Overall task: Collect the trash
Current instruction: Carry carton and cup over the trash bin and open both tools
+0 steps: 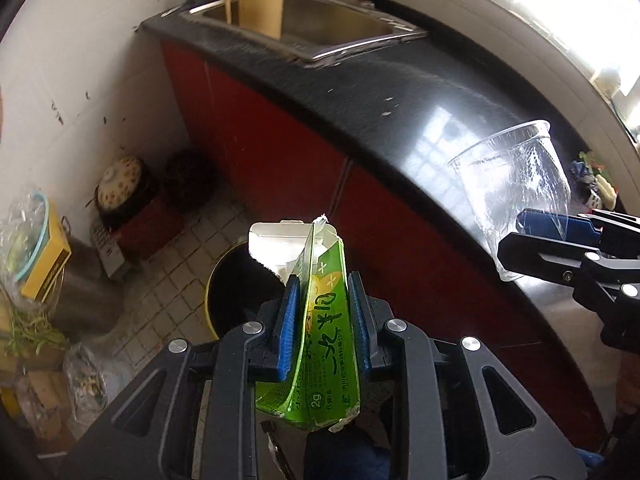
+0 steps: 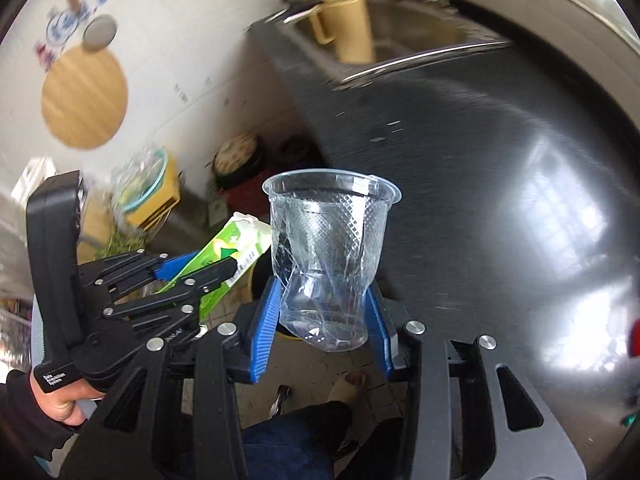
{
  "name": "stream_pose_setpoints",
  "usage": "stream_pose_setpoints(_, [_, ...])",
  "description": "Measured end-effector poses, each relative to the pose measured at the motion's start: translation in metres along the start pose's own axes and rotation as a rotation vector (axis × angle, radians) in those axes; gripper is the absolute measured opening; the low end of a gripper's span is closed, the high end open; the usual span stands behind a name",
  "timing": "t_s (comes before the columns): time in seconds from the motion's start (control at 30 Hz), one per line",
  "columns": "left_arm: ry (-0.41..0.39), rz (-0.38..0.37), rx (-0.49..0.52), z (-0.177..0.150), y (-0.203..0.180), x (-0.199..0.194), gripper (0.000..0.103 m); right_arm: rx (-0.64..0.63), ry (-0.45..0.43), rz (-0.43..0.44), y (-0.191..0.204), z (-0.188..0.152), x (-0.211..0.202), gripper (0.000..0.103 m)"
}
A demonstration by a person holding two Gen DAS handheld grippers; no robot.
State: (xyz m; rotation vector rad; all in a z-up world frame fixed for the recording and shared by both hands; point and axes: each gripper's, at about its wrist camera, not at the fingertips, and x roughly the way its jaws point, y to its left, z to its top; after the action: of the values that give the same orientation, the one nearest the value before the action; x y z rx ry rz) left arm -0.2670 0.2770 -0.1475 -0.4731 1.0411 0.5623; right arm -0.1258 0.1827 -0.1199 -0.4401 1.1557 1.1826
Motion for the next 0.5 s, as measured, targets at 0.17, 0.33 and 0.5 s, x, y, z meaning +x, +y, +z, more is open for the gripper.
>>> stream_pose_setpoints(0.17, [0.032,-0.007,-0.069,-0.012,0.044,0.035,0.024,-0.026,0.092,0.029,0.030,0.006,0.062,0.042])
stream_pose_setpoints(0.33, [0.064,-0.008,-0.084,-0.015,0.063,0.070,0.024,-0.044,0.167,0.012,0.047,0.011,0.112,0.043])
stream_pose_setpoints(0.5, [0.077,-0.002,-0.067,-0.017,0.069,0.086,0.025,-0.051,0.195,-0.003,0.052,0.012,0.130,0.043])
